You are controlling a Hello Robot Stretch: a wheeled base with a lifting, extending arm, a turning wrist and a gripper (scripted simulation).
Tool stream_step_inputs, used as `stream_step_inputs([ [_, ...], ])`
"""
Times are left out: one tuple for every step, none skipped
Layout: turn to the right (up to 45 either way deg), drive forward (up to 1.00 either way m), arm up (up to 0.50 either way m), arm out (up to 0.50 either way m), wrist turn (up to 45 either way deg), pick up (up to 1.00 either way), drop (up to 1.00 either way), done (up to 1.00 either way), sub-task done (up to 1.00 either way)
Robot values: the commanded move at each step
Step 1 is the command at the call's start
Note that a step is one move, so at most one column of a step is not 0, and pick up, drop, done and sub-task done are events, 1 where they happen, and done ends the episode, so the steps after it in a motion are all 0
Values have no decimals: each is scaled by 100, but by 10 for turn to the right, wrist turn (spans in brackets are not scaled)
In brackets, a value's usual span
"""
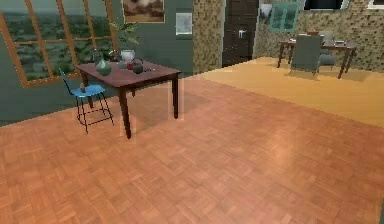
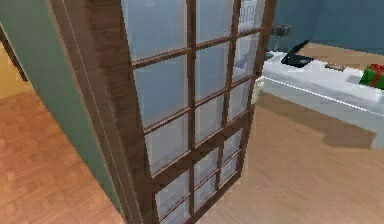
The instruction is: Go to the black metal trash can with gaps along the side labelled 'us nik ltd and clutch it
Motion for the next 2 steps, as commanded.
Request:
stream_step_inputs([
  [0,5,0,0,0,0,0,0,0],
  [210,0,0,0,0,0,0,0,0],
])
